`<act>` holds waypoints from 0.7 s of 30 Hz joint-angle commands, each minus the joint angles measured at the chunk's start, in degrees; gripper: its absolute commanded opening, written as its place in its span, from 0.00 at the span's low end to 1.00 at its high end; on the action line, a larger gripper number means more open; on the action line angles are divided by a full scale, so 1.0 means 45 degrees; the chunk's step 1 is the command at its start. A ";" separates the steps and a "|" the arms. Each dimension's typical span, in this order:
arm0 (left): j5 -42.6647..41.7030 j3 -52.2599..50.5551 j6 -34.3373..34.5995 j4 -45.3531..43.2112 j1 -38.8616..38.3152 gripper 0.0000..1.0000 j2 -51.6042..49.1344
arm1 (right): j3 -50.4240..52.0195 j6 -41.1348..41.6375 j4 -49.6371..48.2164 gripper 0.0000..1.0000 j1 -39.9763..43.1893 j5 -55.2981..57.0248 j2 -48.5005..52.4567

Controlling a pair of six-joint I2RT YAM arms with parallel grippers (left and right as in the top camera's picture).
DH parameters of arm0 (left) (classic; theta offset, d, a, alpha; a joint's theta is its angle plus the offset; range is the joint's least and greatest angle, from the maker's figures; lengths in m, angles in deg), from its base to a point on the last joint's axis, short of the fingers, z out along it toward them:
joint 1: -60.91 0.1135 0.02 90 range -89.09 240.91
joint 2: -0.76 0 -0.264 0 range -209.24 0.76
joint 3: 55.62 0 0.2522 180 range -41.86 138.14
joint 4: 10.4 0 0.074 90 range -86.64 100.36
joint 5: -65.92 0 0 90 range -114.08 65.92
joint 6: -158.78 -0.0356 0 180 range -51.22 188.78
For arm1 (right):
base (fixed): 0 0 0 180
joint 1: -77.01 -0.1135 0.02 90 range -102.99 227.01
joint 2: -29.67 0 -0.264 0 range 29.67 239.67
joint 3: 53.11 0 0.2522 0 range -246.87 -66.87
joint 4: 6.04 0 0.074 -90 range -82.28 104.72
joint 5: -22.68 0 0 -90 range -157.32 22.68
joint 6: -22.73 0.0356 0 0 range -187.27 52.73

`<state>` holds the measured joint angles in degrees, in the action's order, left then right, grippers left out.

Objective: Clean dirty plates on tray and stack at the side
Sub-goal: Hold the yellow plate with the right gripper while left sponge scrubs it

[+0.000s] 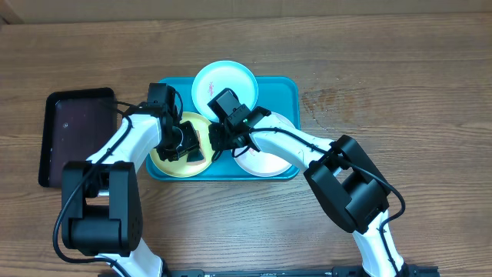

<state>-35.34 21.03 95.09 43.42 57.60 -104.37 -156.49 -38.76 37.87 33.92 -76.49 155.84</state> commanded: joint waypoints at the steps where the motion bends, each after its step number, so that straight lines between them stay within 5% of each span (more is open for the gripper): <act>1: 0.1530 -0.0622 0.0209 0.0044 0.0000 0.31 -0.0141 | -0.0078 0.0049 0.0083 0.17 0.0102 0.0019 0.0233; 8: 0.3847 -0.0544 0.0209 0.0029 0.0510 0.08 -0.0136 | -0.0078 0.0049 0.0117 0.17 0.0102 0.0024 0.0233; 16: 0.6844 -0.0476 -0.0719 -0.0811 0.1175 0.04 -0.0136 | -0.0078 0.0049 0.0083 0.17 0.0102 0.0024 0.0233; 21: 0.6397 -0.0180 -0.1477 -0.1214 0.1166 0.04 -0.0136 | -0.0078 0.0049 0.0073 0.17 0.0102 0.0024 0.0233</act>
<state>-12.22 20.35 91.85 39.09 62.19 -103.95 -156.49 -38.74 37.92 33.90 -77.19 155.86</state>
